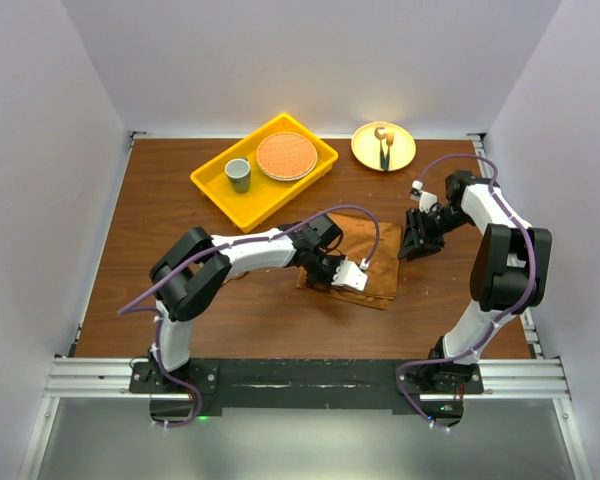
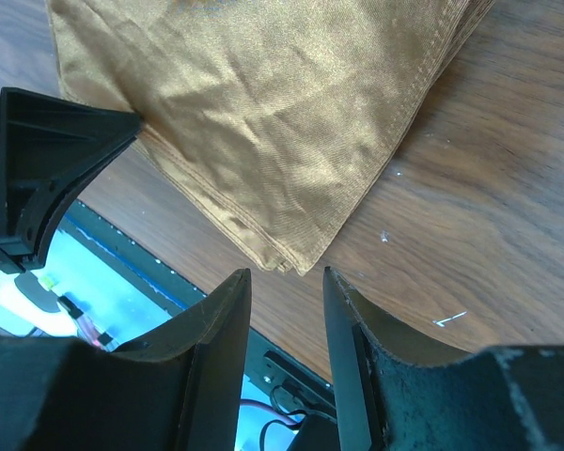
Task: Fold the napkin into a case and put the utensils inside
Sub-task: Smooth out the square-folded napkin at the center of the board.
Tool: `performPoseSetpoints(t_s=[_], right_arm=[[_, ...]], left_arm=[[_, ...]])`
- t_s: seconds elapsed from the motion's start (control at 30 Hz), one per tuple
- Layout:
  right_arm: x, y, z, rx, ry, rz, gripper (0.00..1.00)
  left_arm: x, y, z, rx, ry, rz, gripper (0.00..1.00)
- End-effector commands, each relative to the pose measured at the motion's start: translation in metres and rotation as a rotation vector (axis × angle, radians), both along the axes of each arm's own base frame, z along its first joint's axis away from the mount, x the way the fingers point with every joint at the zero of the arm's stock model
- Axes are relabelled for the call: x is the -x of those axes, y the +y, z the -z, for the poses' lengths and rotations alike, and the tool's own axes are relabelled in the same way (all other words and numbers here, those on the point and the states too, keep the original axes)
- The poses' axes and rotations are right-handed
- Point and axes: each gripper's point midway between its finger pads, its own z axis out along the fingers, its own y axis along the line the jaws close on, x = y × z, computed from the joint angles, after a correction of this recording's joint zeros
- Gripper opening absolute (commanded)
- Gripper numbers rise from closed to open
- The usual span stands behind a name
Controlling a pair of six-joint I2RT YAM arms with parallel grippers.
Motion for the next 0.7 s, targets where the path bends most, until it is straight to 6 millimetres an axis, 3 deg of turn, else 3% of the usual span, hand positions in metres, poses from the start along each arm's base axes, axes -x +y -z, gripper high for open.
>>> performPoseSetpoints(t_s=[0.0, 0.23, 0.47, 0.67], right_arm=[[-0.008, 0.002, -0.011, -0.024, -0.031, -0.001, 0.41], [-0.009, 0.002, -0.011, -0.024, -0.030, 0.000, 0.41], [-0.009, 0.002, -0.011, -0.020, -0.030, -0.001, 0.41], [-0.009, 0.002, -0.011, -0.023, -0.028, -0.003, 0.41]], left_arm=[[-0.008, -0.008, -0.026, 0.058, -0.024, 0.019, 0.16], [-0.012, -0.011, -0.030, 0.070, -0.038, 0.016, 0.26], [-0.013, -0.010, -0.026, 0.062, -0.033, 0.007, 0.12], [-0.013, -0.013, -0.040, 0.088, -0.044, 0.022, 0.11]])
